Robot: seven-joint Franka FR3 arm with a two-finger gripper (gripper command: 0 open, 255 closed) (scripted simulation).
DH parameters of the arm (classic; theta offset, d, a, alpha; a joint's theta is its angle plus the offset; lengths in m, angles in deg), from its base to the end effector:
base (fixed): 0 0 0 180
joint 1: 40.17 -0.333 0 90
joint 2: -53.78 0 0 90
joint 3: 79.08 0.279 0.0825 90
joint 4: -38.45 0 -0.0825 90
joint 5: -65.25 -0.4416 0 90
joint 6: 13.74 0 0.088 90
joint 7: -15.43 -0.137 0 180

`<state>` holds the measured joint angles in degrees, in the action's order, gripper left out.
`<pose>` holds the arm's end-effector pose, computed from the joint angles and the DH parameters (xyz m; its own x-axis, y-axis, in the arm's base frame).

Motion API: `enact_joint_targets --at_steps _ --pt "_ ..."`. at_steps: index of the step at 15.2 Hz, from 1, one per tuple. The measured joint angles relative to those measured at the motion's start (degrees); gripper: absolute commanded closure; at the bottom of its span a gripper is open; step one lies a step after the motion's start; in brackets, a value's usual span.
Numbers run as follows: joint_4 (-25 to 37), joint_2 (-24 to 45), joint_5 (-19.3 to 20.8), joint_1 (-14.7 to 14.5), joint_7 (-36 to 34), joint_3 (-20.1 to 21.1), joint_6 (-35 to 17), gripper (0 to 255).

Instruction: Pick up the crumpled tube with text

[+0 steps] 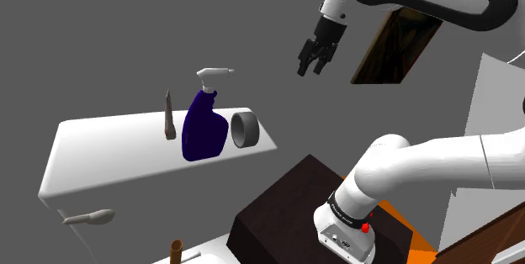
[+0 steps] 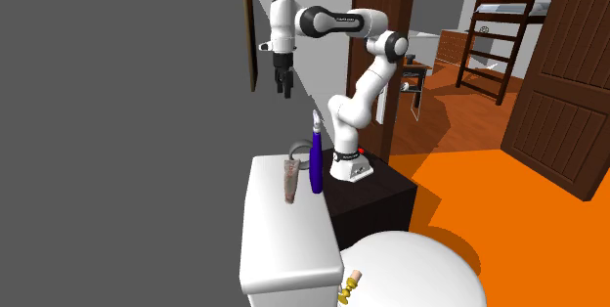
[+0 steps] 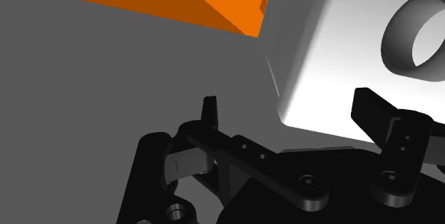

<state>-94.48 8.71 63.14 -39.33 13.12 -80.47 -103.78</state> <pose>0.3920 -0.0112 0.5539 0.9967 -0.0726 0.0357 -0.0706 -0.9960 -0.0554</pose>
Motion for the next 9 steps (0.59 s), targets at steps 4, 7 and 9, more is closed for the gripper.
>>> enact_joint_targets --at_steps 4,7,9 --pt "1.1 3.1 -0.9 -2.0 2.0 0.8 -2.7 0" --pt "3.6 7.8 -1.8 -4.5 5.2 1.6 -5.6 0" --pt "4.5 10.3 -2.4 -6.2 7.5 2.2 -7.8 0"
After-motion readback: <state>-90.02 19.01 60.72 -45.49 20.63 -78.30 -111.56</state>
